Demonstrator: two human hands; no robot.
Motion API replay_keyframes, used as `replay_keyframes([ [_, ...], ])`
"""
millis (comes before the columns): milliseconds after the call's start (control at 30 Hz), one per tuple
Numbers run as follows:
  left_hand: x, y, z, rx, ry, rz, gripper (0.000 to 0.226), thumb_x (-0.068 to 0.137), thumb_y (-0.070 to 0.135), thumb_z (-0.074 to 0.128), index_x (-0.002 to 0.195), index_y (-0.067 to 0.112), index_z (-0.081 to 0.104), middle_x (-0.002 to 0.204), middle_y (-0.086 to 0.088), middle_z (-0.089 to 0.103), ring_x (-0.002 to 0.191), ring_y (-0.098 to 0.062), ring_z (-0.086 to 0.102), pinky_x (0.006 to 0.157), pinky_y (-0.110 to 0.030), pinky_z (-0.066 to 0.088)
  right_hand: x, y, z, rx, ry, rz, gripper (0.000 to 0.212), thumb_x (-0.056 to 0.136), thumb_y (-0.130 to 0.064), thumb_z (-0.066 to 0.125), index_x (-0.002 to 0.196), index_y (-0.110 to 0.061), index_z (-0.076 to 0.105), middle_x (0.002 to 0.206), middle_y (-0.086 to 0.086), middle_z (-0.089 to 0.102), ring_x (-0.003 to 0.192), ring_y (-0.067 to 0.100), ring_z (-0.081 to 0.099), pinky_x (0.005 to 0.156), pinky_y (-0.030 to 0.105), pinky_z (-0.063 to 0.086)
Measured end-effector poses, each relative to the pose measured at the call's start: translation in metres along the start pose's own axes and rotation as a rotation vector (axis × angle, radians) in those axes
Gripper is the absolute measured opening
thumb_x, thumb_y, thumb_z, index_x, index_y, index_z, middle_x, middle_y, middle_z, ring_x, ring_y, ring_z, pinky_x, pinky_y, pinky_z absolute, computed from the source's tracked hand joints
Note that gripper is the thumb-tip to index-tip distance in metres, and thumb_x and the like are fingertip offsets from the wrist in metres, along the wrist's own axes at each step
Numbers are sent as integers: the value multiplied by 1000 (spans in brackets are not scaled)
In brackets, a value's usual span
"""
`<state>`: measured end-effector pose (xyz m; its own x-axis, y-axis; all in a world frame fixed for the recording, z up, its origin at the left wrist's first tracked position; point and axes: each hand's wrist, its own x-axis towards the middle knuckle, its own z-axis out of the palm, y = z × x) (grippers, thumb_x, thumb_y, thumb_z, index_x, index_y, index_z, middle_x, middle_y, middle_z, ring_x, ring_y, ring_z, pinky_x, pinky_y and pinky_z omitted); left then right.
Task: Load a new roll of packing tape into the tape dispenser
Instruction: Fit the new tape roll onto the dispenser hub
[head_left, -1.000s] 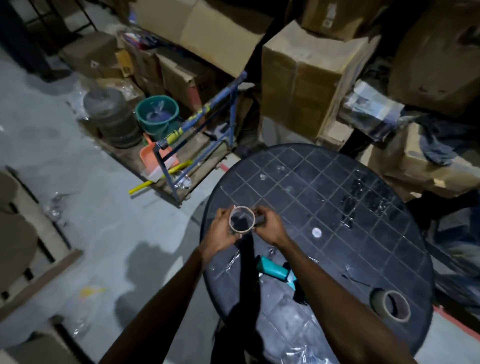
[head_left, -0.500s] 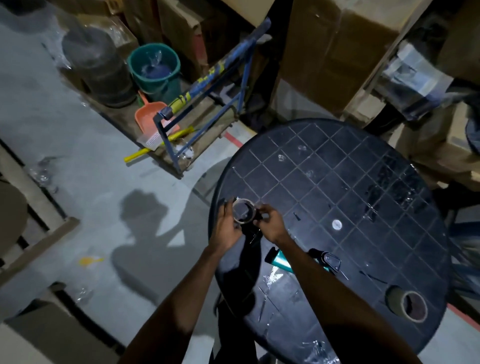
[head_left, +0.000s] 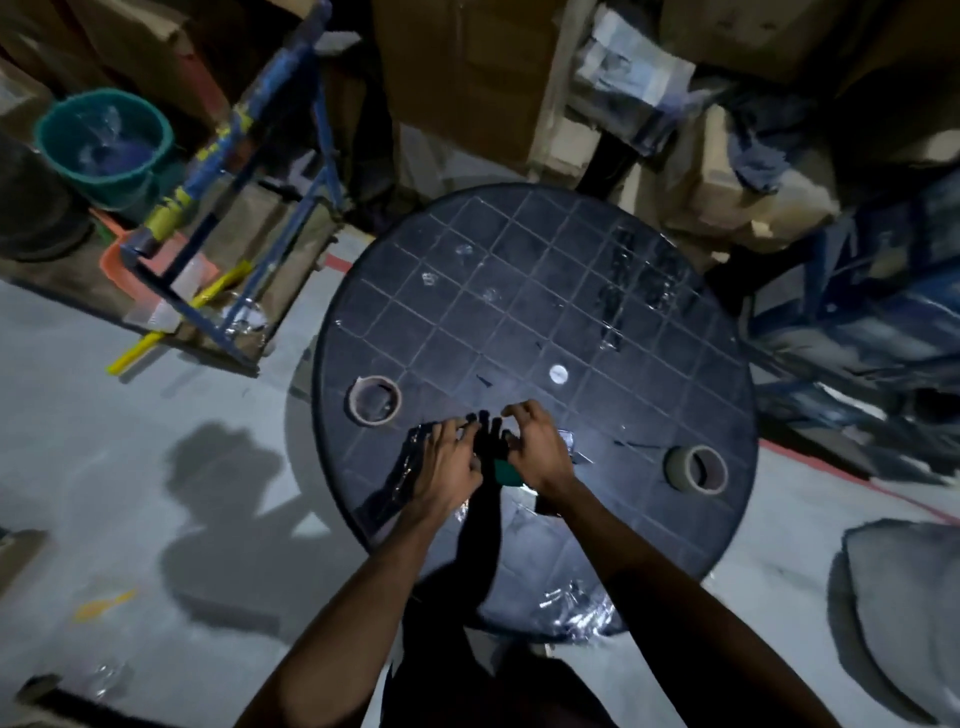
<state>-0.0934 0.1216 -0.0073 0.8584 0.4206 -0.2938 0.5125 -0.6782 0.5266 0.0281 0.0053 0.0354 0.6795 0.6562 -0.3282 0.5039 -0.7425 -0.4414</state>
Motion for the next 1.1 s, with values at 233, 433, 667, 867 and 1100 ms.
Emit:
replay_keyframes([
  [233,1,80,29,-96,-159,97,52,78,6,61,130,13,61,123,-14,62,116,-33,57,103,-35,43,-70,91,-22,45,135,162,48,77,-4,60,124,-13,59,123,8,54,109,33,55,84,37,49],
  [433,-2,160,60,-127,-215,82,48,81,11,66,129,14,63,124,-11,66,118,-26,60,104,-28,42,-120,189,-42,185,224,331,44,80,-5,60,123,-16,60,128,8,53,110,34,57,85,38,51],
  [667,25,251,127,154,-268,223,53,82,18,58,135,13,56,133,-13,60,123,-32,56,105,-38,45,-144,300,-75,18,218,492,45,80,-11,65,125,-12,57,124,14,53,106,39,57,85,46,51],
  [867,56,333,179,403,-253,387,50,80,19,58,130,10,53,122,-16,60,113,-36,57,90,-44,50,-141,366,-83,-47,123,486,72,81,-16,71,145,-12,37,137,14,45,118,38,53,91,49,50],
  [1100,83,344,225,496,-326,332,96,83,22,67,156,-2,9,157,-25,22,134,-43,40,106,-47,43,-119,386,-65,216,87,327,86,83,-16,69,154,-7,21,146,17,41,111,43,59,84,53,54],
])
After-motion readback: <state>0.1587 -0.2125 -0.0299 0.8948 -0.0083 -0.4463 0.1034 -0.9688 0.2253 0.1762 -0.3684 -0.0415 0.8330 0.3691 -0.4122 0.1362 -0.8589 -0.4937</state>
